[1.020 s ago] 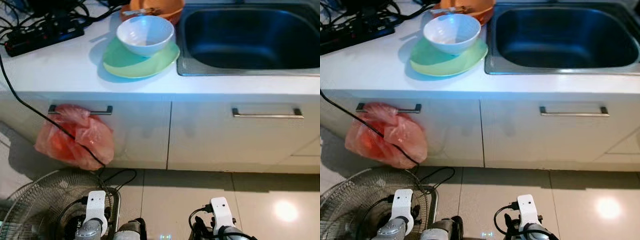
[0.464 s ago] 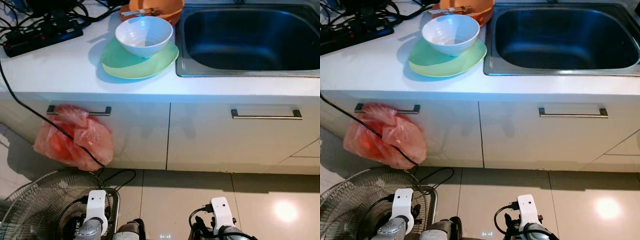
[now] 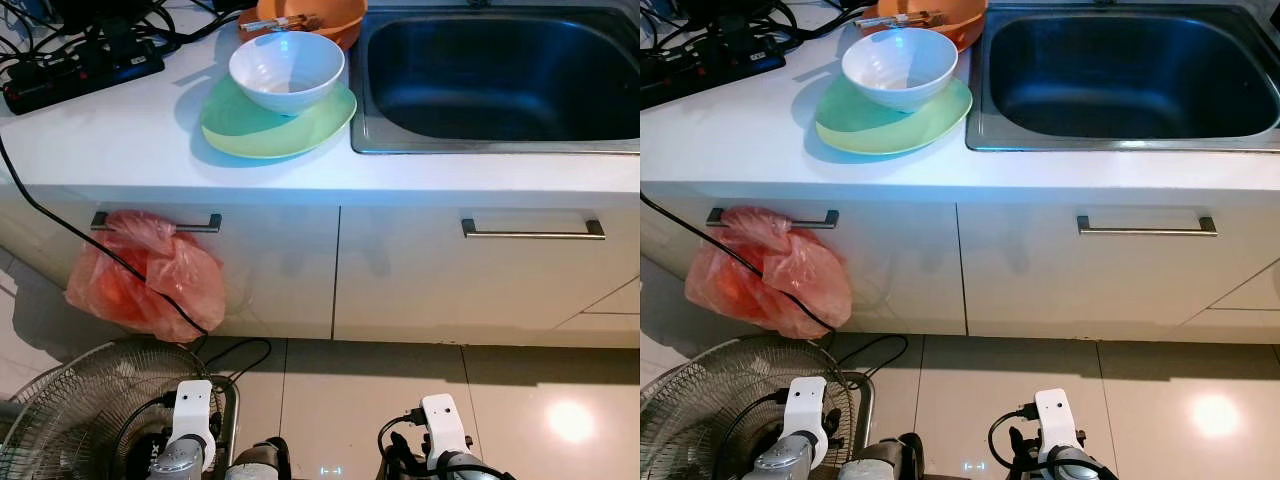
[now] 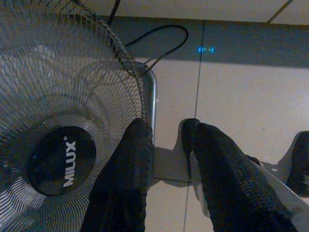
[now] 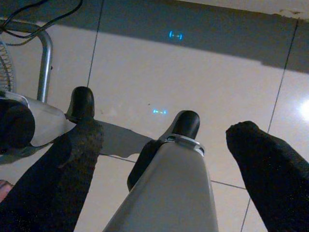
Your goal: Kitchen organization
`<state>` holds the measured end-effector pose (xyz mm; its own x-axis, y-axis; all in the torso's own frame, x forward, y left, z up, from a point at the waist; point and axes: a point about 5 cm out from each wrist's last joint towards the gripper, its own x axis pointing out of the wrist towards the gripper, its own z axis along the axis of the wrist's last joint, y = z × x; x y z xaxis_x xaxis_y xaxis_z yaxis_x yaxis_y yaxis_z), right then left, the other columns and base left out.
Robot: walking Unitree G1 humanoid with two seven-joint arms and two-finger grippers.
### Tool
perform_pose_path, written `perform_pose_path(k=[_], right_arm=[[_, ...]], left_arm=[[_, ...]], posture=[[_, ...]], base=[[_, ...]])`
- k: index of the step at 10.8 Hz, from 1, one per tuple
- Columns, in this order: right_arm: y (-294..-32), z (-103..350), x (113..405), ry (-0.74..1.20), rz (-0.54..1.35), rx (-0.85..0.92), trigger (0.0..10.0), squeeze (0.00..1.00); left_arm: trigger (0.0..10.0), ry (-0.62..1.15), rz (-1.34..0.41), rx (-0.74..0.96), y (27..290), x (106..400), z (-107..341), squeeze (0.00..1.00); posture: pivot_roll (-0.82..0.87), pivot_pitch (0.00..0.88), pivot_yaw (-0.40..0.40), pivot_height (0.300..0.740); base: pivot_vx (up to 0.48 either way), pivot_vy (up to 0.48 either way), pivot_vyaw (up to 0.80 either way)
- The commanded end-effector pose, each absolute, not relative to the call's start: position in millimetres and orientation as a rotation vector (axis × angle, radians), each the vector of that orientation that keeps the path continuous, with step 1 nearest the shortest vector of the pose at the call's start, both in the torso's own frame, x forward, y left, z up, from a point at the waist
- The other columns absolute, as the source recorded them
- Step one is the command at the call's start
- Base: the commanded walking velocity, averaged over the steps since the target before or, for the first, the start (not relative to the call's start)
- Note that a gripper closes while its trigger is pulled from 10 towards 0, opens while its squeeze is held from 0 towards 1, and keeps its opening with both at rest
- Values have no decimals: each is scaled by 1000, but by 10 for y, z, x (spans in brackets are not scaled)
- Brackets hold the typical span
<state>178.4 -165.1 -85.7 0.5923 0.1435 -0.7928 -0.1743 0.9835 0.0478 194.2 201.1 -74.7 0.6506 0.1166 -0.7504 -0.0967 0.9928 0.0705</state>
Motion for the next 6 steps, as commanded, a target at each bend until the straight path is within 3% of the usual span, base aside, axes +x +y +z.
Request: perform_pose_path(k=[1, 6], right_arm=[[-1648, -895, 1710, 948, 185, -35, 10000, 0], [-1645, -896, 1705, 946, 187, -34, 10000, 0]], left_arm=[[10000, 879, 135, 24, 2034, 1862, -786, 0], [10000, 883, 130, 20, 2026, 1848, -794, 0]], posture=[[108, 188, 61, 740], [106, 195, 60, 740]], base=[[0, 0, 0], [0, 0, 0]])
